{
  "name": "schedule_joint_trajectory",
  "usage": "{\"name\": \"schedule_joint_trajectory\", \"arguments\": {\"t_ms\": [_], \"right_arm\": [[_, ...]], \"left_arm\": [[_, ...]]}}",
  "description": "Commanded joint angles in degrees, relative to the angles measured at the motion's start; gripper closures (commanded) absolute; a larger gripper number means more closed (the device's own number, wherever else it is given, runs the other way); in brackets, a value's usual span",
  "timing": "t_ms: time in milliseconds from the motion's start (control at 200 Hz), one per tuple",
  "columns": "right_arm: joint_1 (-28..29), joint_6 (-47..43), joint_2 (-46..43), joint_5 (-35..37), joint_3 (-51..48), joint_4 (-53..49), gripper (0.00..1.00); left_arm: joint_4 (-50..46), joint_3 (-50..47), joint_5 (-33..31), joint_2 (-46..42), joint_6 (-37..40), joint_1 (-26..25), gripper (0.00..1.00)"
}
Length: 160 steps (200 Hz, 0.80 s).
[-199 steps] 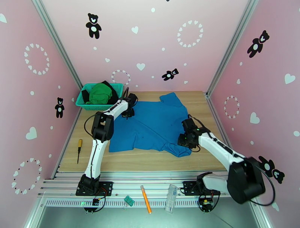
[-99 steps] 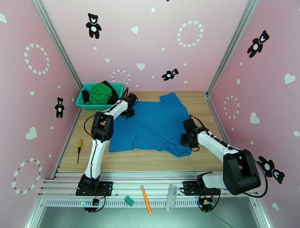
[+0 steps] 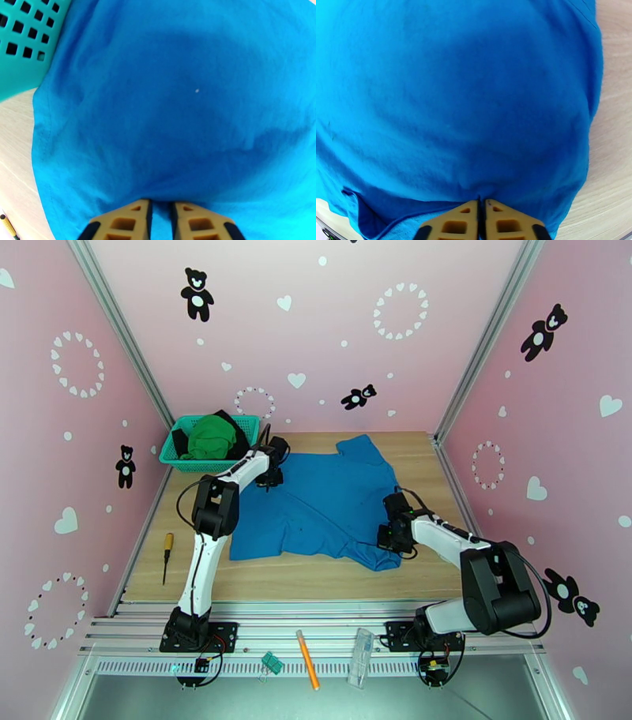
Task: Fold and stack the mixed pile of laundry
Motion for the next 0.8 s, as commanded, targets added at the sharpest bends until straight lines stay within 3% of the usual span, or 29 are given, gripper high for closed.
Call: {"name": "schedule_joint_trajectory", "arguments": {"t_ms": [0,40,120,225,455,691,796], "right_arm": [[-0.04,-0.24,-2.64,0.89,-0.42,-2.54,0.97],[-0.08,-0.30,-3.53,1.33,-0.19,-3.37,0.99],[-0.07,-0.55,-5.58,2.27,0.05,-5.14,0.99],[-0.10,-0.69,-7.76,2.65,0.22,-6.54,0.90],[-0.07,-0.56,-7.19,1.26,-0.32,-5.76,0.83],[-0.05,-0.47,-5.26,0.27,-1.12,-4.47,0.75],[-0.11,-0.26,-5.52,0.01,-1.74,-4.36,0.74]], "left_arm": [[-1.41,-1.25,3.81,-0.67,0.72,0.37,0.75],[-1.43,-1.30,4.15,-0.96,0.76,0.34,0.71],[-1.47,-1.30,4.73,-1.98,0.84,0.28,0.53],[-1.42,-1.29,4.77,-3.38,0.98,0.19,0.35],[-1.59,-1.50,5.00,-4.74,0.86,0.19,0.29],[0.23,-6.20,5.30,-8.30,0.50,0.11,0.09],[0.94,-8.41,5.40,-10.88,0.33,0.11,0.07]]}}
